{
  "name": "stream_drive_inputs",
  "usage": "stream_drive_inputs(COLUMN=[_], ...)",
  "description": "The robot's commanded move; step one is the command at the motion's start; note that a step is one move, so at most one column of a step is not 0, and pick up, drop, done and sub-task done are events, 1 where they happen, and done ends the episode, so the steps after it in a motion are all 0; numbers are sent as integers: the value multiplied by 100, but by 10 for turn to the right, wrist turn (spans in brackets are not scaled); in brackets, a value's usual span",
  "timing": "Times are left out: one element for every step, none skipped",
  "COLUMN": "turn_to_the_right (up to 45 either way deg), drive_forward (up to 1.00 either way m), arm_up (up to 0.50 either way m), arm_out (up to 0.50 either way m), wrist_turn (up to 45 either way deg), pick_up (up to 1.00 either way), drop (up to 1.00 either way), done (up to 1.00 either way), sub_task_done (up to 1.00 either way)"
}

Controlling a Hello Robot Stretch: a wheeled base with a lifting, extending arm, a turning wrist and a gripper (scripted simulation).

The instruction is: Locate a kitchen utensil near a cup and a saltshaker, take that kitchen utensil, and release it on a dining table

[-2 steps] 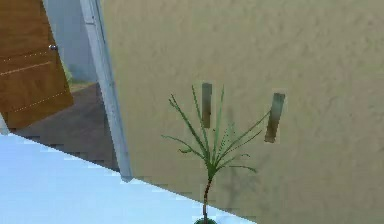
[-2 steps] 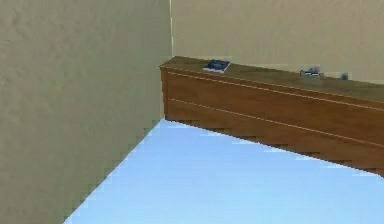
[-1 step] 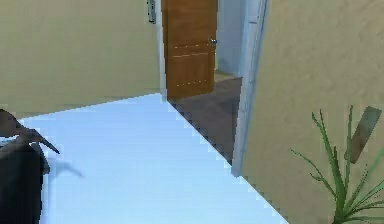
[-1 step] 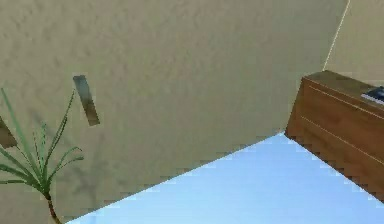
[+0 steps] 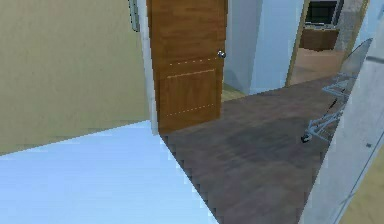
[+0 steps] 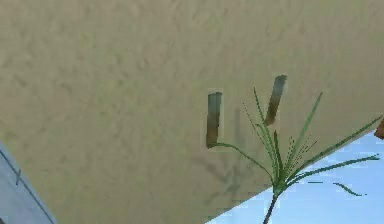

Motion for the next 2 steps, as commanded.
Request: stream_drive_inputs(turn_to_the_right=[0,150], drive_forward=[40,0], arm_up=[0,0], arm_out=[0,0], wrist_turn=[0,0], pick_up=[0,0], drop=[0,0], done=[0,0], sub_task_done=[0,0])
